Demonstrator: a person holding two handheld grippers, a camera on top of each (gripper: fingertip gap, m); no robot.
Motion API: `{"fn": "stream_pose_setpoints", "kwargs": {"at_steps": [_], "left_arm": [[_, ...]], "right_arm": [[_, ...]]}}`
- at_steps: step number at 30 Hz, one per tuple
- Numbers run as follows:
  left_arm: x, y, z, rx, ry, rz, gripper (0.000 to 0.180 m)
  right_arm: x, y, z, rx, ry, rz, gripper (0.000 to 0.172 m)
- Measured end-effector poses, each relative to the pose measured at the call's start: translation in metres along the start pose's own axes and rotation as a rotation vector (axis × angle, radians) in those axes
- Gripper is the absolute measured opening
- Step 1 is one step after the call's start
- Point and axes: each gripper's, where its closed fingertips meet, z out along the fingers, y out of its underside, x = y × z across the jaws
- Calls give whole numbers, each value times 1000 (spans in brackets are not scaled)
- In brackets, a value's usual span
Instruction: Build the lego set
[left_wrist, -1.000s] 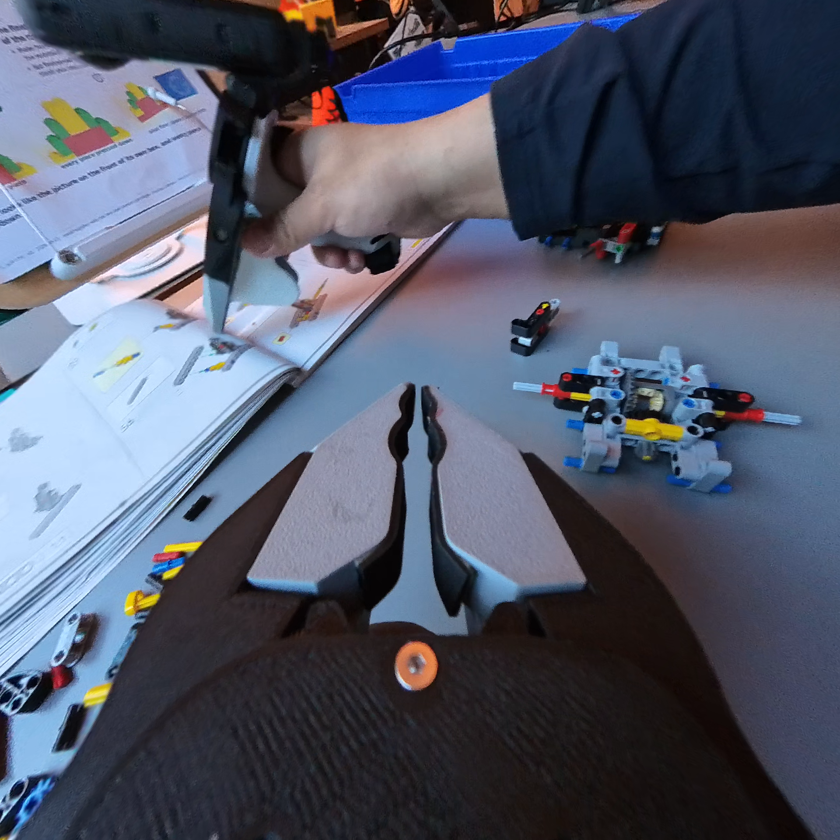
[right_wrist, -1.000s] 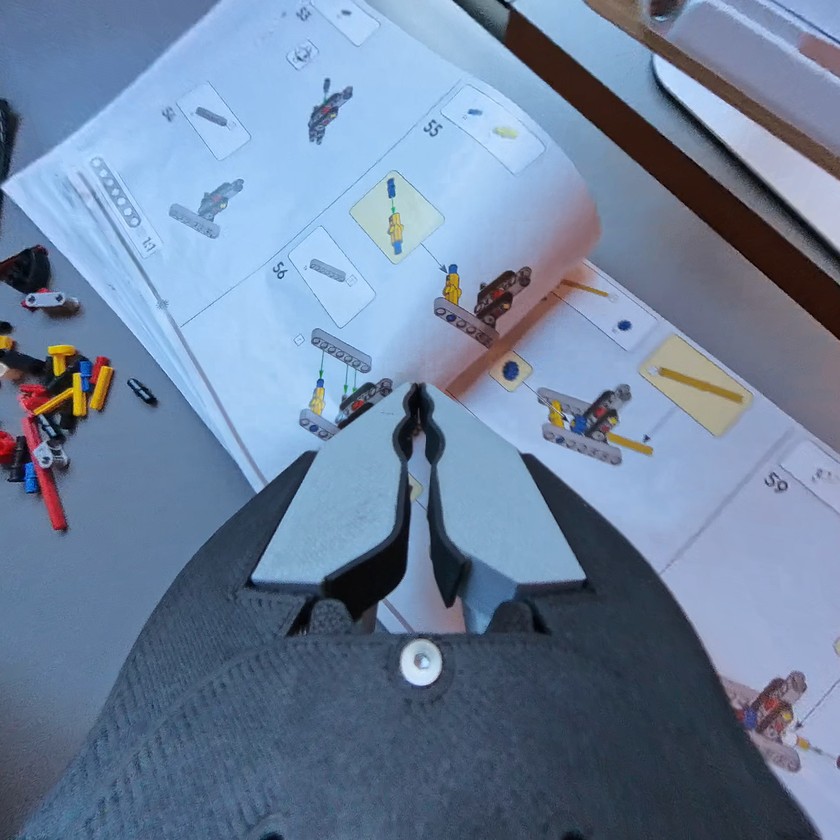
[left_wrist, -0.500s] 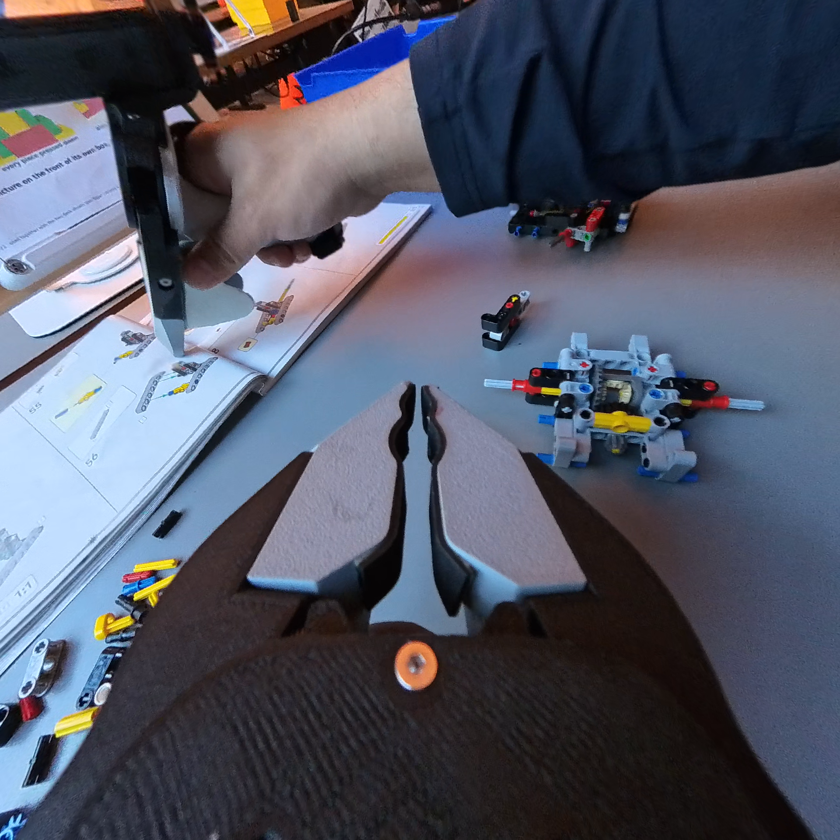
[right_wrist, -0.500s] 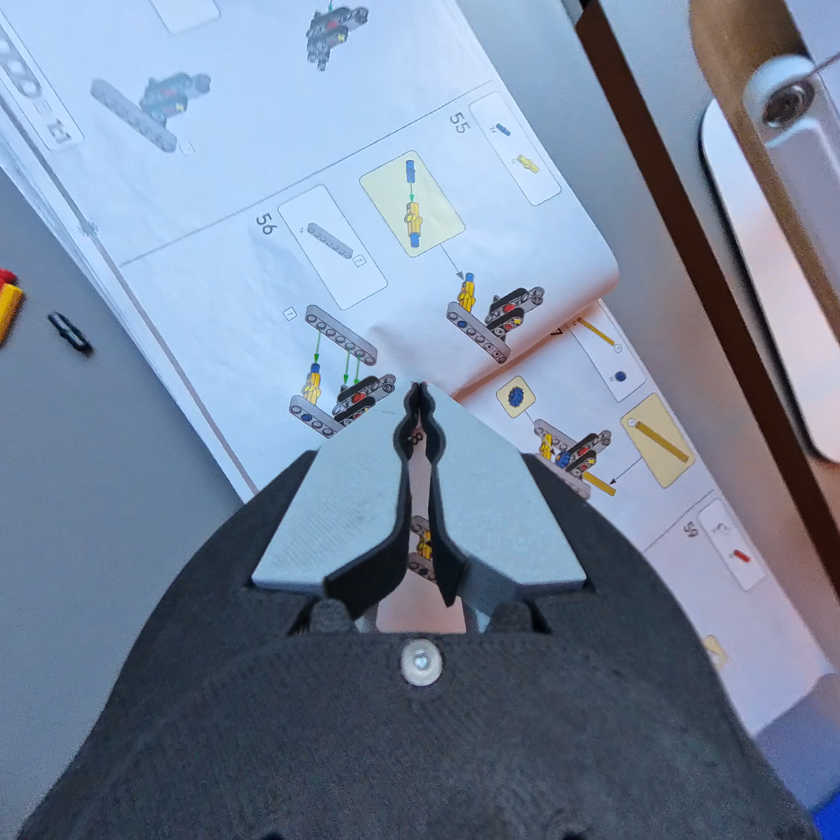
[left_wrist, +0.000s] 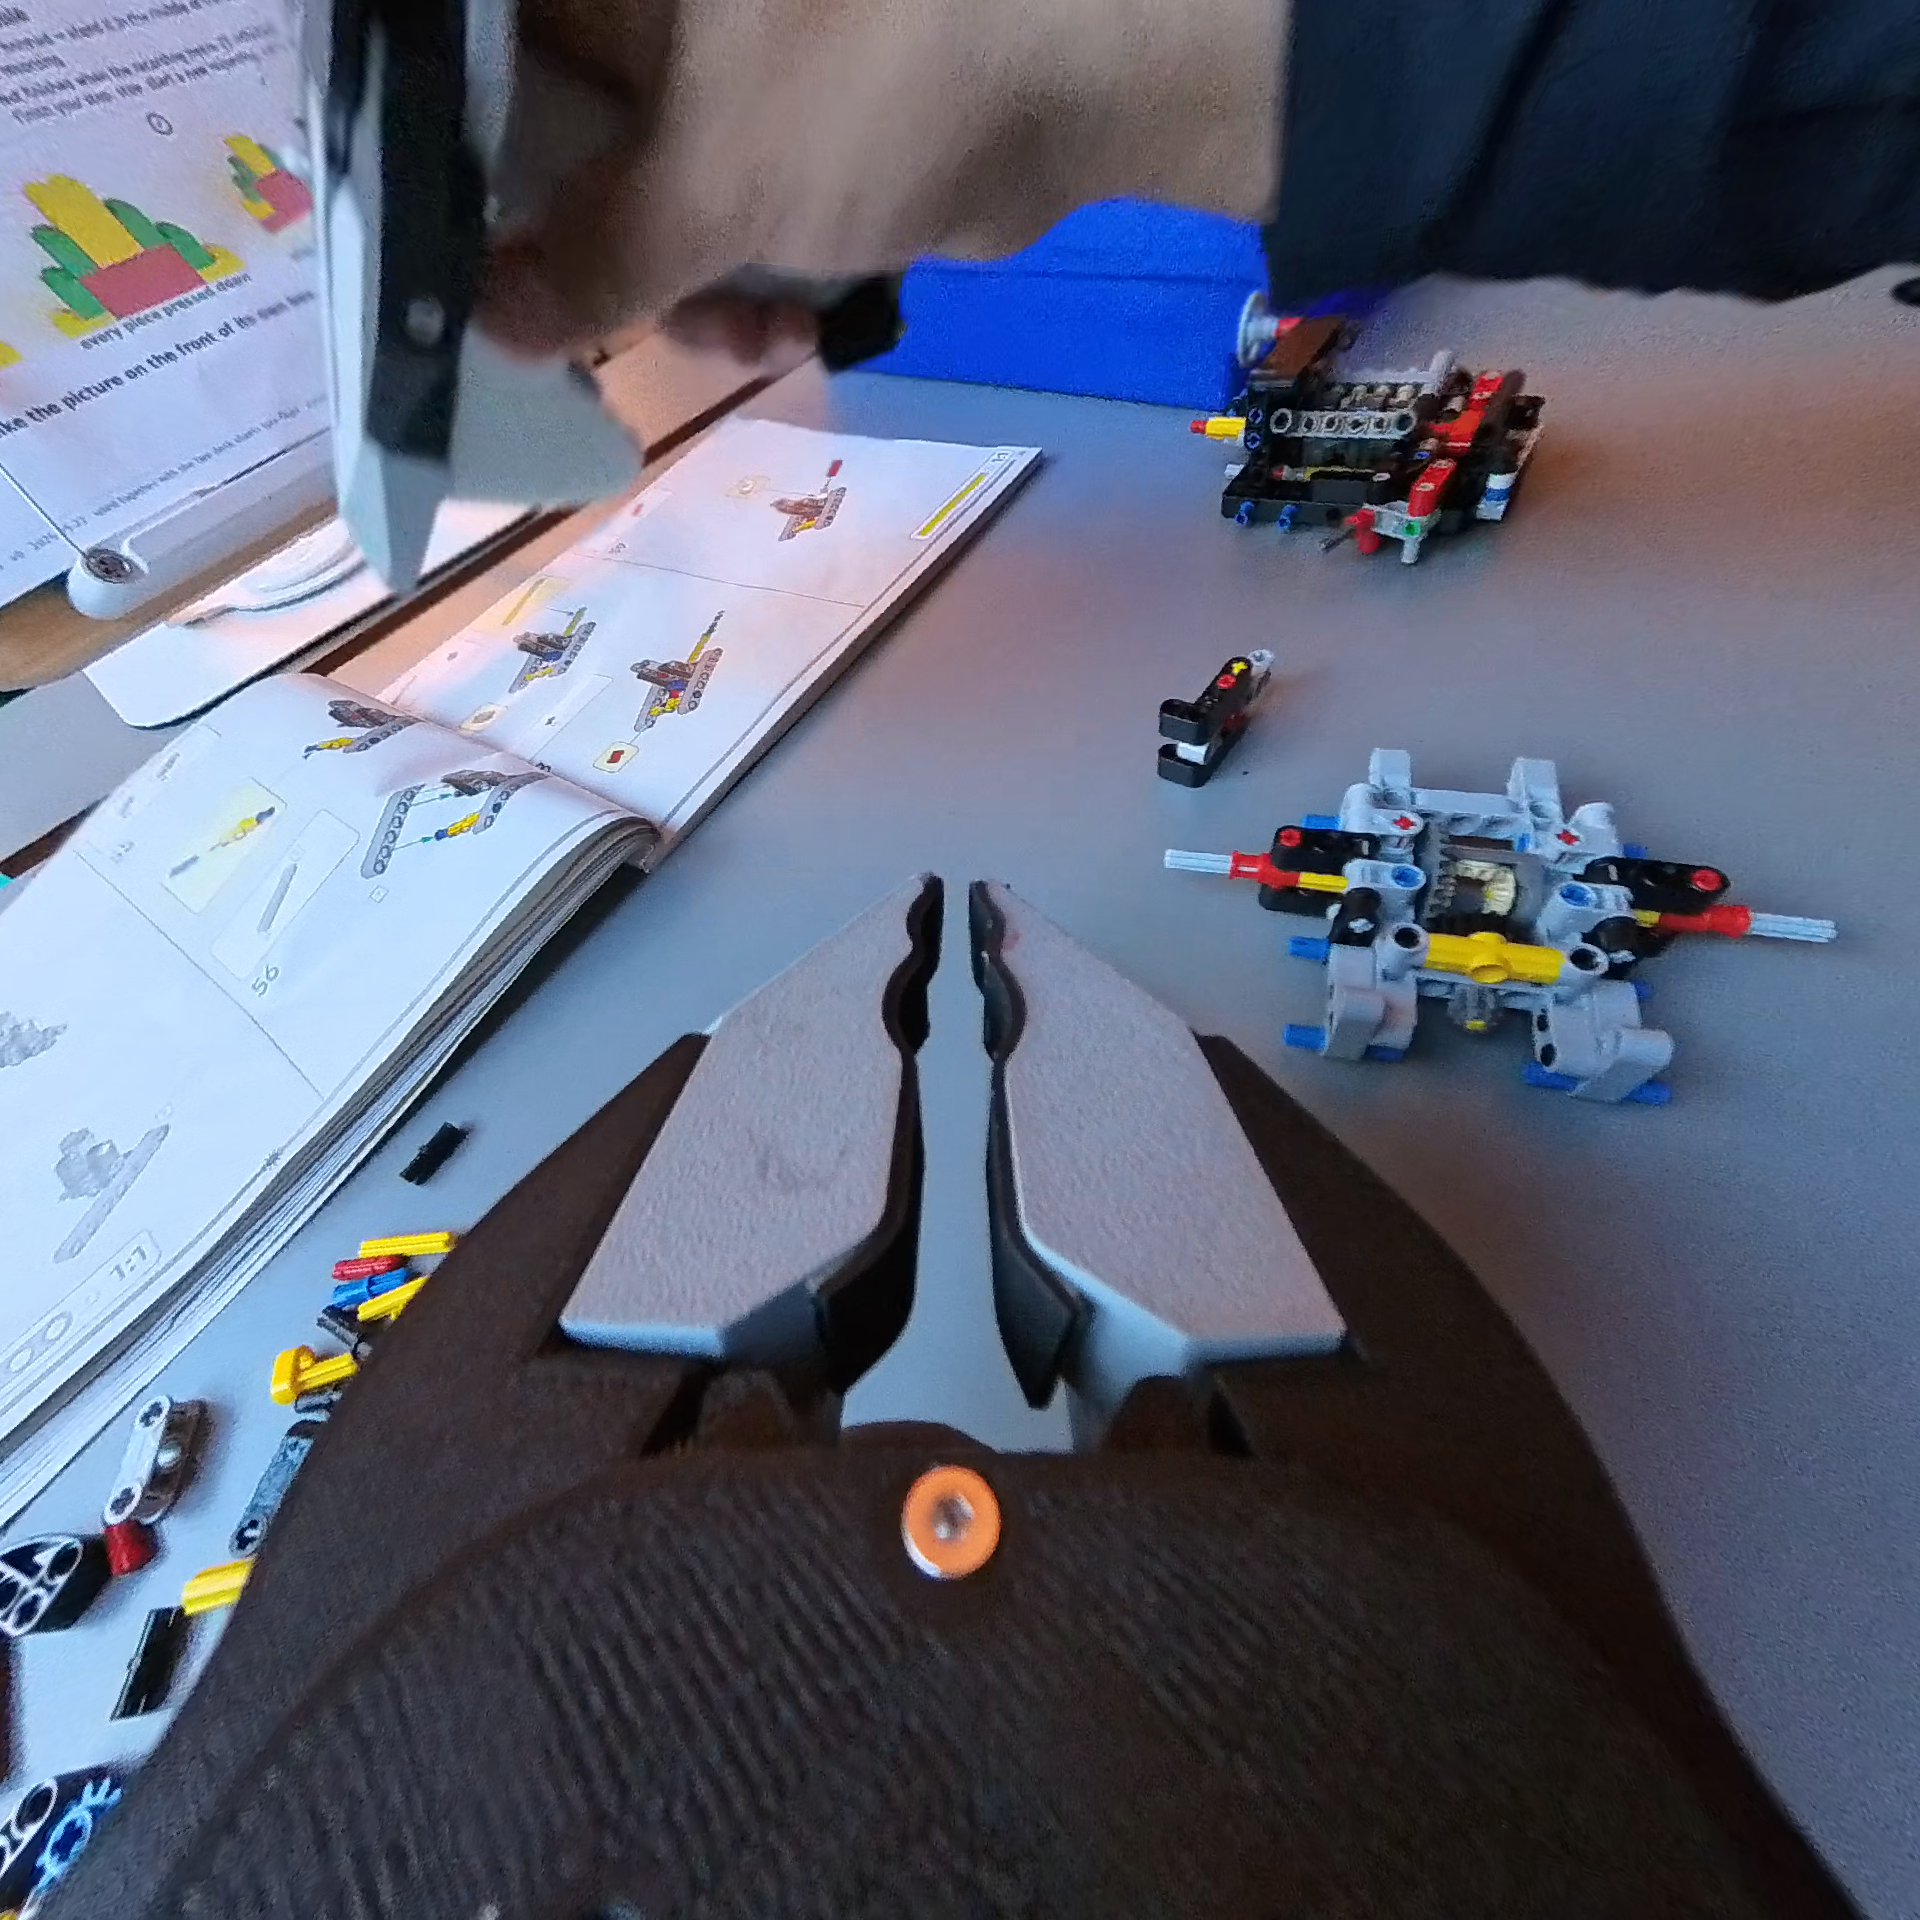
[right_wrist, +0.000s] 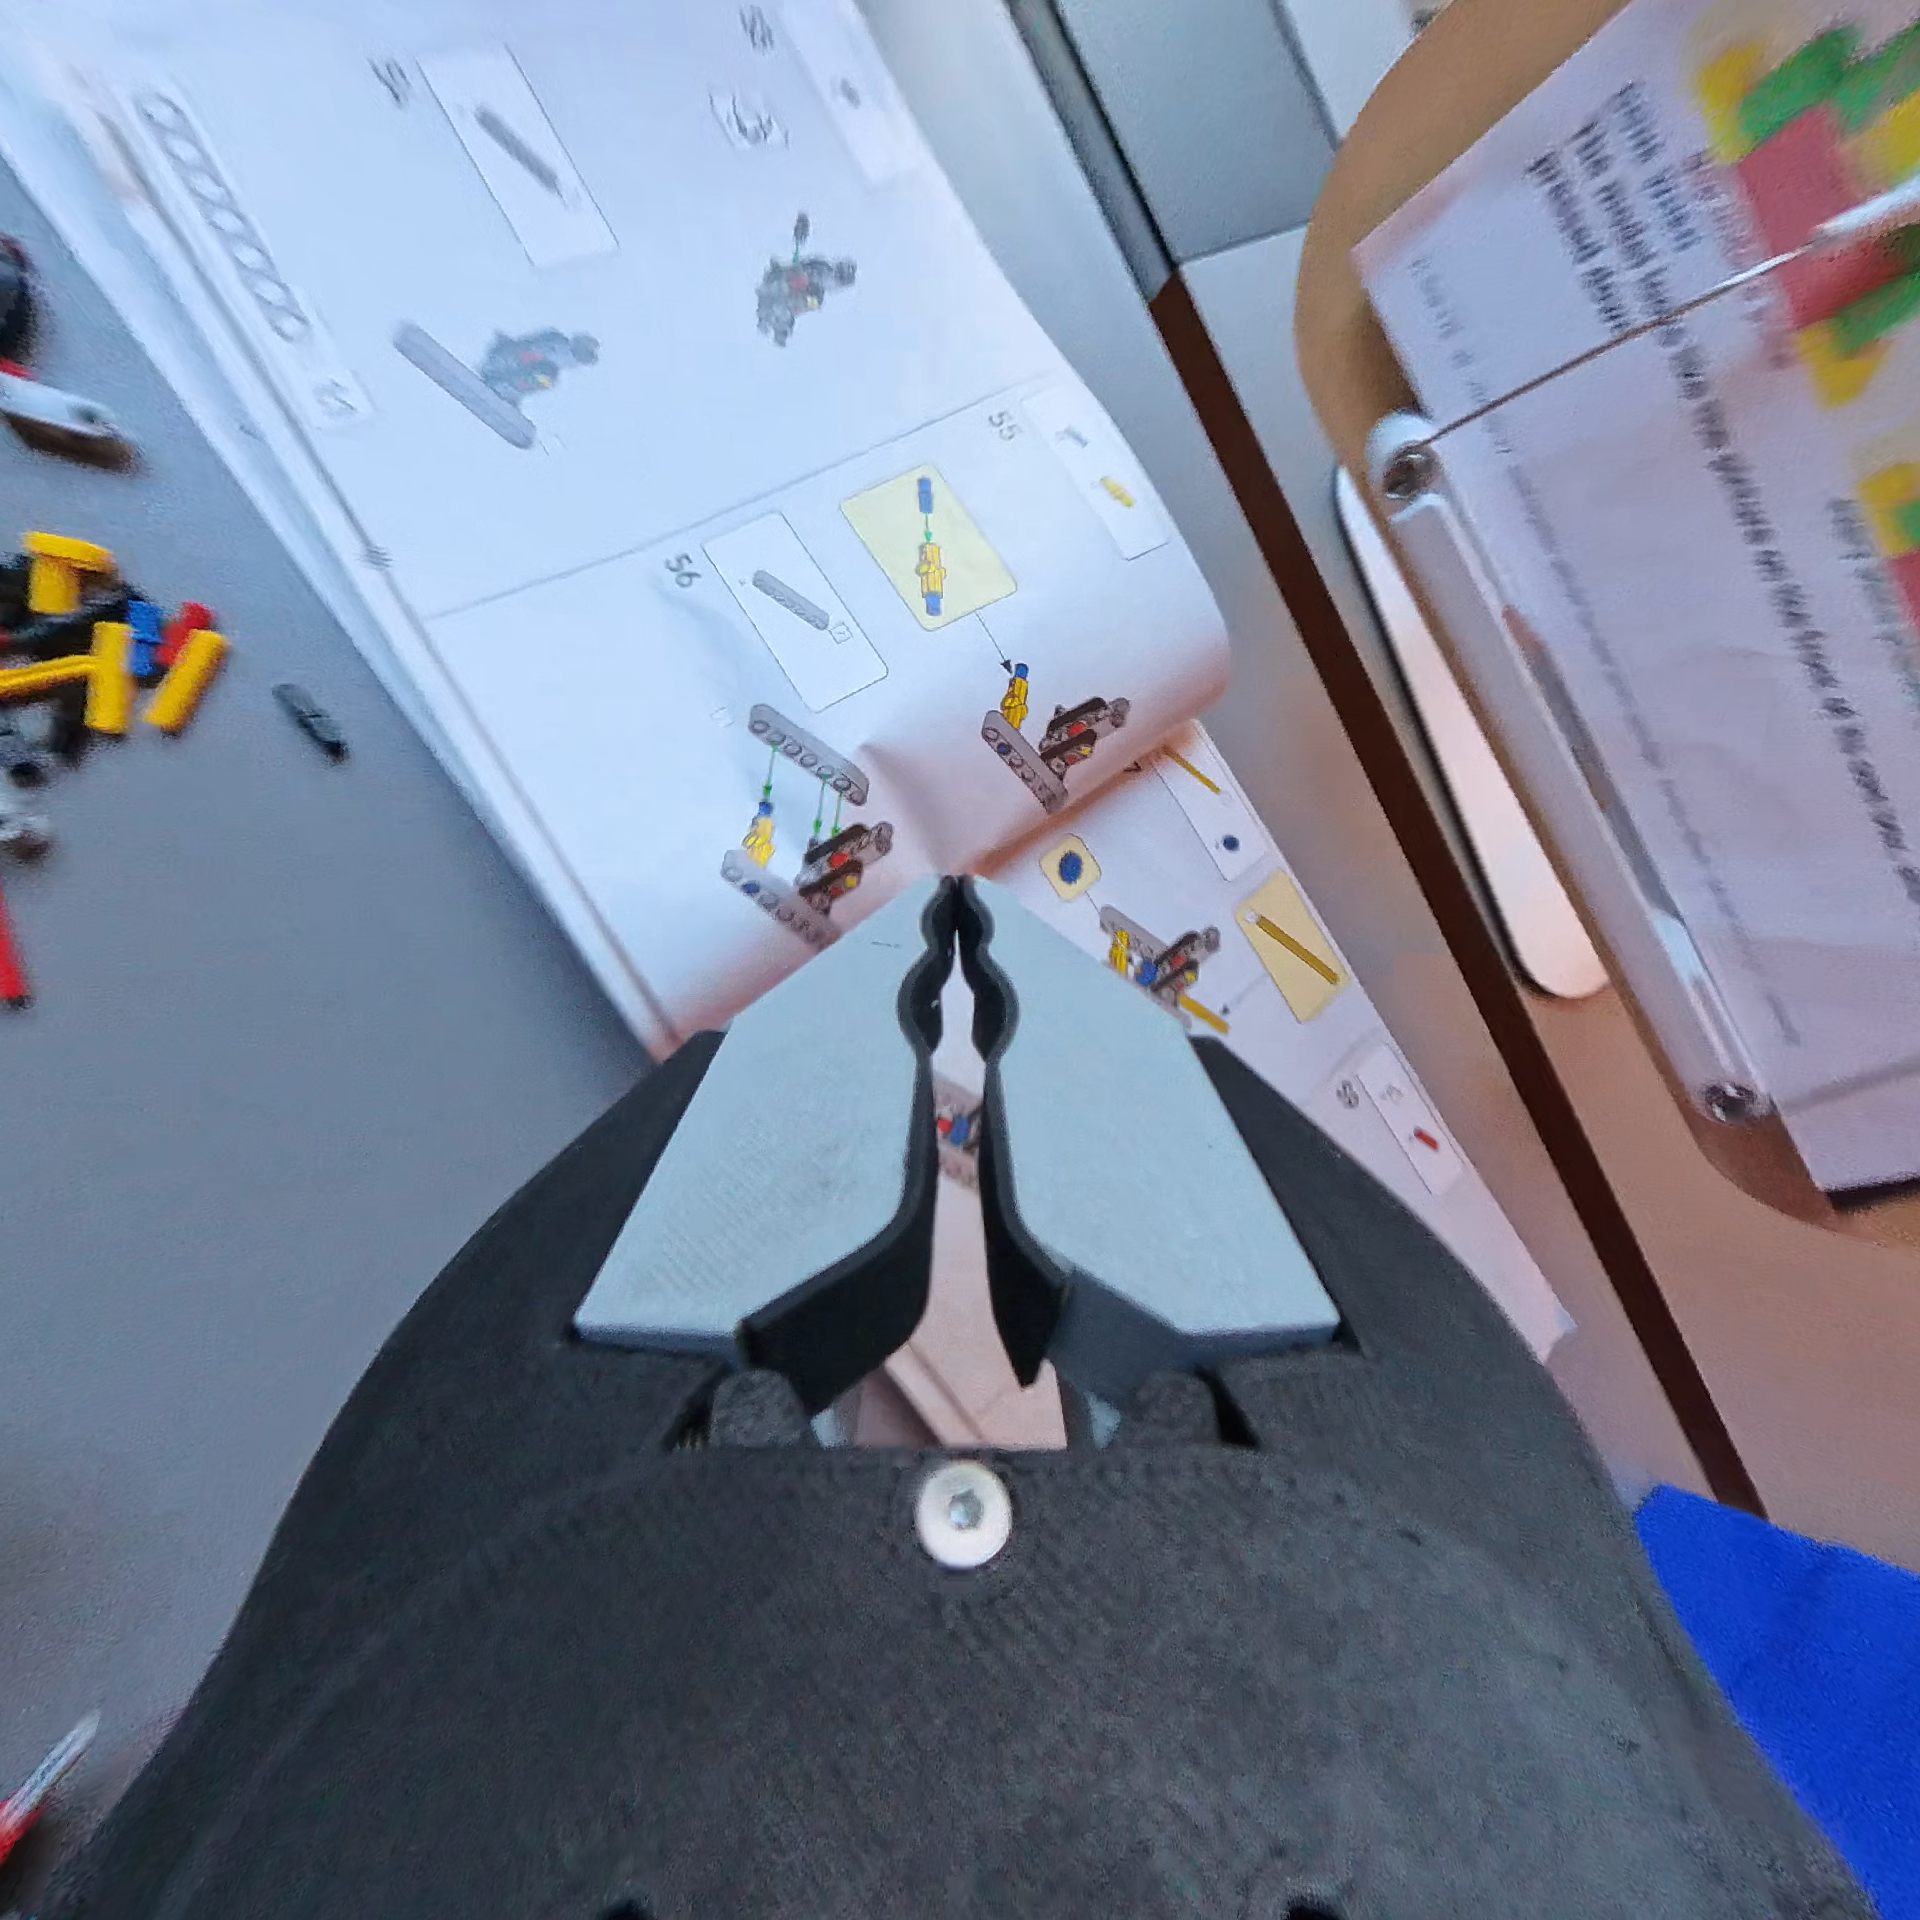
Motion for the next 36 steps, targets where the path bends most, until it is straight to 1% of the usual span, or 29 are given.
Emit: {"fn": "stream_pose_setpoints", "kwargs": {"at_steps": [3, 5, 8, 10, 13, 16, 18, 22, 27, 30, 33, 36], "left_arm": [[-1, 0, 0, -1, 4, -9, 4], [0, 0, 0, 2, 6, -9, 5], [0, 0, -1, 8, 10, -12, 7], [-1, 0, -1, 11, 14, -20, 8], [-2, -1, -2, 19, 21, -36, 11], [-3, -2, -2, 27, 24, -49, 11], [-3, -2, -3, 33, 29, -51, 12], [0, -3, -4, 40, 41, -35, 15], [4, -5, -6, 57, 51, -15, 18], [10, -6, -7, 60, 69, 2, 18], [17, -7, -7, 56, 78, 40, 18], [24, -8, -6, 56, 100, 70, 19]], "right_arm": [[-7, 10, -49, 71, -11, 41, 0], [-19, 26, -81, 118, -30, 83, 2], [-42, 61, -122, 192, -70, 167, 2], [-55, 87, -141, 223, -71, 203, 2], [-69, 126, -159, 230, -41, 253, 2], [-92, 149, -165, 245, -81, 274, 9], [-103, 160, -162, 235, -96, 272, 11], [-119, 168, -151, 267, -92, 281, 14], [-128, 173, -143, 348, 16, 224, 13], [-123, 175, -145, 401, 128, 171, 9], [-112, 170, -151, 446, 233, 133, 5], [-105, 172, -150, 435, 251, 149, 6]]}}
